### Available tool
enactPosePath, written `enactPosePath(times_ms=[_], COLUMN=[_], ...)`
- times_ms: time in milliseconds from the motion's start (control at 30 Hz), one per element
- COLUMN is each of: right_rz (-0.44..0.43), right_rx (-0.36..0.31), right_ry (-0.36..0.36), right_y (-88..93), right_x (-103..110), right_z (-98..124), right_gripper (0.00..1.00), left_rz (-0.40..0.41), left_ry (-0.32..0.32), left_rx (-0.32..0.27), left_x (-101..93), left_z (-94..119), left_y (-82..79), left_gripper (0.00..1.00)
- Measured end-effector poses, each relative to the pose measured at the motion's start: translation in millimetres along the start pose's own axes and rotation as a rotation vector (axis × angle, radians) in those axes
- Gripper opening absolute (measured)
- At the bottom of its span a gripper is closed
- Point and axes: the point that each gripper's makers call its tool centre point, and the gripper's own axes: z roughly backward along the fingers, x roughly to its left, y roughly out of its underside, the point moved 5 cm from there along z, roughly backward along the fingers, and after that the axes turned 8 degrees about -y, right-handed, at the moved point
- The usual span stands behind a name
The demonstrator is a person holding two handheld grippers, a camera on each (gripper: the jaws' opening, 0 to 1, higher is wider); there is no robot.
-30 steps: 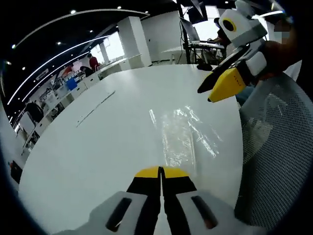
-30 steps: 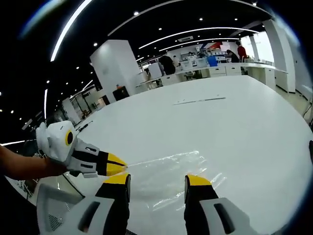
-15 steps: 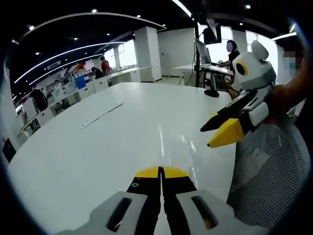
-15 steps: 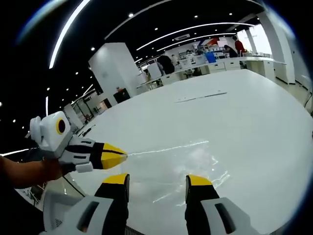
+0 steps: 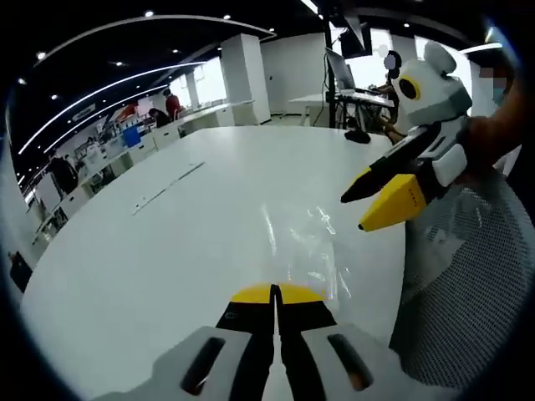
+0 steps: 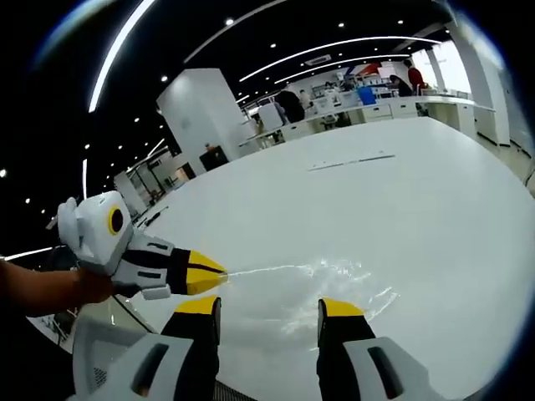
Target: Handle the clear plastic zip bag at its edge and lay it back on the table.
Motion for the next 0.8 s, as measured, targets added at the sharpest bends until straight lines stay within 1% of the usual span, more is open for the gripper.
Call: enactPosePath(times_ms=[100, 133, 167, 200, 267, 333, 400, 467, 533, 633, 667, 733, 767, 800], right_rz=[0.009, 0.01, 0.01, 0.012, 0.013, 0.006, -0.002, -0.003, -0.016, -0.045, -0.051, -0.064, -0.085, -0.089], right_rx=[0.003, 0.004, 0.005, 0.006, 0.012, 0.016, 0.022, 0.026, 0.035, 0.046, 0.049, 0.051, 0.051, 0.053], right_ry=[0.008, 0.009, 0.011, 0.014, 0.019, 0.02, 0.021, 0.022, 0.019, 0.012, 0.009, 0.003, -0.005, -0.006], right_y=[0.1, 0.2, 0.4, 0.8, 2.1, 4.2, 6.3, 7.9, 11.2, 18.6, 18.7, 19.2, 19.0, 19.4], right_x=[-2.3, -2.4, -2.7, -3.4, -4.4, -5.0, -5.2, -5.7, -6.5, -10.1, -9.2, -8.7, -10.5, -10.9], right_z=[0.9, 1.2, 1.6, 2.1, 2.2, 1.8, 1.2, 0.0, -2.7, -8.8, -9.5, -11.6, -12.3, -12.9], right_gripper=[0.44, 0.44, 0.44, 0.44, 0.44, 0.44, 0.44, 0.44, 0.44, 0.45, 0.45, 0.45, 0.45, 0.45], left_rz=[-0.008, -0.034, -0.042, -0.031, 0.058, 0.107, 0.137, 0.154, 0.179, 0.221, 0.232, 0.278, 0.302, 0.306], left_ry=[0.003, 0.002, 0.003, 0.016, 0.026, 0.025, 0.02, 0.019, 0.014, 0.004, 0.001, -0.001, -0.002, -0.004], left_rx=[0.015, 0.028, 0.028, 0.025, 0.023, 0.023, 0.019, 0.018, 0.018, 0.016, 0.016, 0.01, 0.006, 0.006], left_x=[-3.8, -4.8, -6.3, -8.2, -11.7, -10.8, -8.8, -9.9, -8.1, 0.0, 1.2, 0.6, 4.1, 5.1], left_z=[-3.5, -4.7, -5.1, -4.6, -3.4, -3.0, -2.4, 0.3, 0.4, 0.8, 1.1, 1.5, 2.0, 2.3], left_y=[5.9, 9.0, 9.3, 8.3, 5.4, 4.1, 3.2, -1.1, -0.6, 4.0, 4.5, 3.5, 5.2, 5.5], left_gripper=[0.0, 0.0, 0.0, 0.0, 0.0, 0.0, 0.0, 0.0, 0.0, 0.0, 0.0, 0.0, 0.0, 0.0])
